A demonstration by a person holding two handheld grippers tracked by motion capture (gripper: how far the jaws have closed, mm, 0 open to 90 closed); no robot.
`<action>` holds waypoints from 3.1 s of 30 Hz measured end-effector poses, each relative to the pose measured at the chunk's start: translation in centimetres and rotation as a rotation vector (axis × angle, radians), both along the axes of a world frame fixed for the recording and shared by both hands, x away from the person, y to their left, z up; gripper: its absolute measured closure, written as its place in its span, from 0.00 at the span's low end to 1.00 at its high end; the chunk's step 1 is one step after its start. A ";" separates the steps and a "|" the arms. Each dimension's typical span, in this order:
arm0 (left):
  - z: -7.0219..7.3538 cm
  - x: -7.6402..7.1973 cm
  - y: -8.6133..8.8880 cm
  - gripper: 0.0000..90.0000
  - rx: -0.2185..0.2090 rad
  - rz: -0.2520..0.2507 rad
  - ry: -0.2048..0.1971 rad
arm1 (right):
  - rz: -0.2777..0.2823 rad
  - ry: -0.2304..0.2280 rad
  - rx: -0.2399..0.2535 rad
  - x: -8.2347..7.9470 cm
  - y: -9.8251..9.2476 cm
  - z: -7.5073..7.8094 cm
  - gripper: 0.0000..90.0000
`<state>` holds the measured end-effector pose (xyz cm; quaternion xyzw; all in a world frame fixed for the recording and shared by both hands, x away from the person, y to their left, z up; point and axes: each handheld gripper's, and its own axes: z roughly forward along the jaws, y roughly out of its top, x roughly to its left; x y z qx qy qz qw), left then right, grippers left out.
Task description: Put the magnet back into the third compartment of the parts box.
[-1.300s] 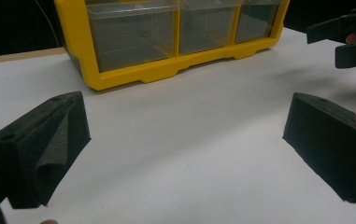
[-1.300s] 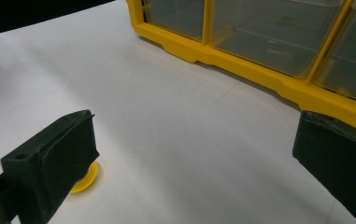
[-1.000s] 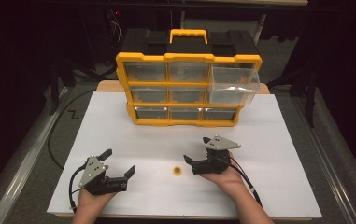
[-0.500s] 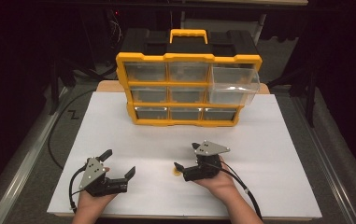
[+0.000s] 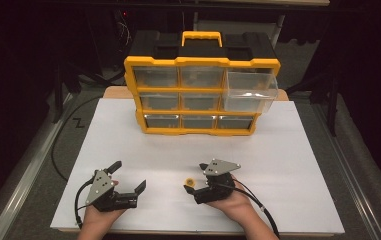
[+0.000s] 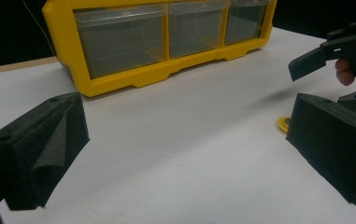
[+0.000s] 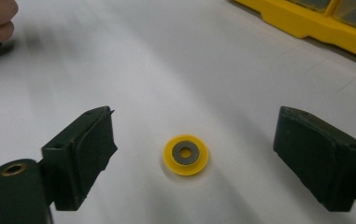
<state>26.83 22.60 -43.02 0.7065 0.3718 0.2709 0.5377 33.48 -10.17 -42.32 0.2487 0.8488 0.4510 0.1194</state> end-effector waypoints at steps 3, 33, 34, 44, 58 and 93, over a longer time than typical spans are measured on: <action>0.0 0.0 0.0 0.00 0.000 0.001 -0.003 | 0.012 0.020 -0.012 0.1 0.1 -0.2 0.20; 0.1 -0.1 0.1 0.00 -0.002 0.007 -0.008 | 0.044 0.036 -0.177 0.5 1.7 -1.4 0.64; 0.1 -0.1 0.1 0.00 -0.002 0.006 -0.008 | 0.047 0.037 -0.175 0.5 1.7 -1.4 0.64; 0.1 -0.1 -0.2 0.00 -0.003 0.006 -0.008 | 0.057 0.047 -0.173 0.8 1.7 -1.5 0.64; 0.0 -0.1 -0.3 0.00 0.003 0.006 -0.008 | 0.084 0.036 -0.183 0.8 1.9 -1.5 0.71; 0.0 -0.2 0.0 0.00 -0.008 0.013 -0.009 | 0.083 0.059 -0.173 0.8 1.4 -1.2 0.72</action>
